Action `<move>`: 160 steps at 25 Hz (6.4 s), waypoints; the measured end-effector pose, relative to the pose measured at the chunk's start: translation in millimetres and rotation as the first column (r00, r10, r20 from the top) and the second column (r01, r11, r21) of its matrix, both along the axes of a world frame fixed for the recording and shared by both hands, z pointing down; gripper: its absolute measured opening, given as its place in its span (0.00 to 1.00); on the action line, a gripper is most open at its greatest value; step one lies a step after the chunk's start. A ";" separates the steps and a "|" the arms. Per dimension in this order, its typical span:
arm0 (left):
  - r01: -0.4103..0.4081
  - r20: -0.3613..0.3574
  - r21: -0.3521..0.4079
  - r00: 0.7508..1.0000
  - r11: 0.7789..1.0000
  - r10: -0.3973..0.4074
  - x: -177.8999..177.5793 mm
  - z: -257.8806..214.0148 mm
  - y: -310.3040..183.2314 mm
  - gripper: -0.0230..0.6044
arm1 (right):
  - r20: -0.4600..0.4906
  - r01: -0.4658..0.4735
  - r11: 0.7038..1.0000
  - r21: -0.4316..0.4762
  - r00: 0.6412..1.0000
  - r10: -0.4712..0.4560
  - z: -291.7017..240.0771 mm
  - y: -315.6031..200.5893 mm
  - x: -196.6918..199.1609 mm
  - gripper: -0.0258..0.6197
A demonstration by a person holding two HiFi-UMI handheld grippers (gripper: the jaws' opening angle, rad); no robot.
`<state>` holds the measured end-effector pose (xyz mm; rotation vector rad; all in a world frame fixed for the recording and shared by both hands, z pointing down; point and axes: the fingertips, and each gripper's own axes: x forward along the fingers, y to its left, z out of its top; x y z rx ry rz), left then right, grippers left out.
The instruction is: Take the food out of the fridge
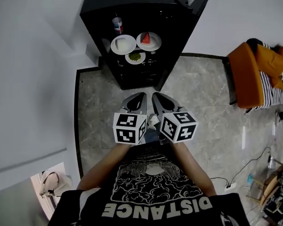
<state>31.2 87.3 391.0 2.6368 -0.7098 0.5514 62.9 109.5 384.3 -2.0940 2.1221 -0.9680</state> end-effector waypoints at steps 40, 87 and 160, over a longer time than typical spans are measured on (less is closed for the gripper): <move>-0.100 -0.041 0.024 0.994 0.995 0.101 87.9 23.5 -197.3 0.04 | 0.434 -0.328 0.944 0.031 0.855 0.282 84.3 -190.5 121.6 0.05; -0.293 -0.021 -0.023 0.956 0.956 0.293 96.8 61.5 -237.6 0.04 | 0.836 -0.645 0.744 -0.177 0.300 0.459 184.8 -230.3 166.6 0.05; -0.303 -0.261 0.130 0.908 0.944 0.328 127.1 -101.7 -210.5 0.04 | 0.869 -0.495 0.868 0.038 0.445 0.216 -187.6 -125.4 138.2 0.06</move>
